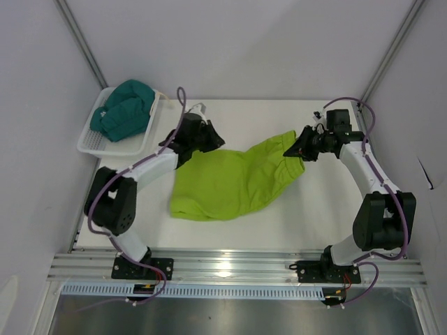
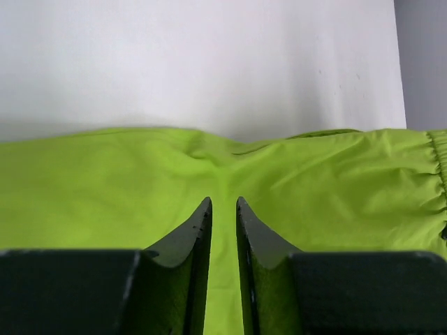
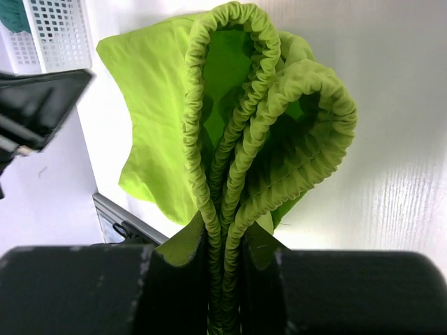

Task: Fold and stack the shorts
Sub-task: Fold the shorts

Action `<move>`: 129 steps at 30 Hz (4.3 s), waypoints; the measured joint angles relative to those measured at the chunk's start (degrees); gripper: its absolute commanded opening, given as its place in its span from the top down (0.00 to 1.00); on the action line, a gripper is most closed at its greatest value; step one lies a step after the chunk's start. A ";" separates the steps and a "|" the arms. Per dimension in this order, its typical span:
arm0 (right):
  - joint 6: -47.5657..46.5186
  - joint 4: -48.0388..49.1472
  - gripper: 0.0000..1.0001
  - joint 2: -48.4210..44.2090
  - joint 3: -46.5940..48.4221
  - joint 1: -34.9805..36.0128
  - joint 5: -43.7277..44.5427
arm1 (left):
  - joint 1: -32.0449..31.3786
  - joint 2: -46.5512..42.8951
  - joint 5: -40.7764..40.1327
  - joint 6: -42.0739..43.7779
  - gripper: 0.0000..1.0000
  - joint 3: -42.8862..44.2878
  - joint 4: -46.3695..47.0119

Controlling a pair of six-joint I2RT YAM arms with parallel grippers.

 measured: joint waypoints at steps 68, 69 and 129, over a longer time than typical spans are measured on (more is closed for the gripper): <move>-4.46 -20.09 1.00 6.32 24.00 11.17 22.86 | 2.45 -7.58 -1.66 -2.36 0.77 -31.80 13.33; -4.07 -21.05 1.00 6.93 25.38 12.85 24.52 | 1.62 -7.52 -1.99 -2.71 0.78 -31.80 13.51; 21.64 -17.33 0.43 40.65 37.05 52.68 55.10 | 0.50 -21.03 -8.20 -11.37 1.00 -49.79 22.49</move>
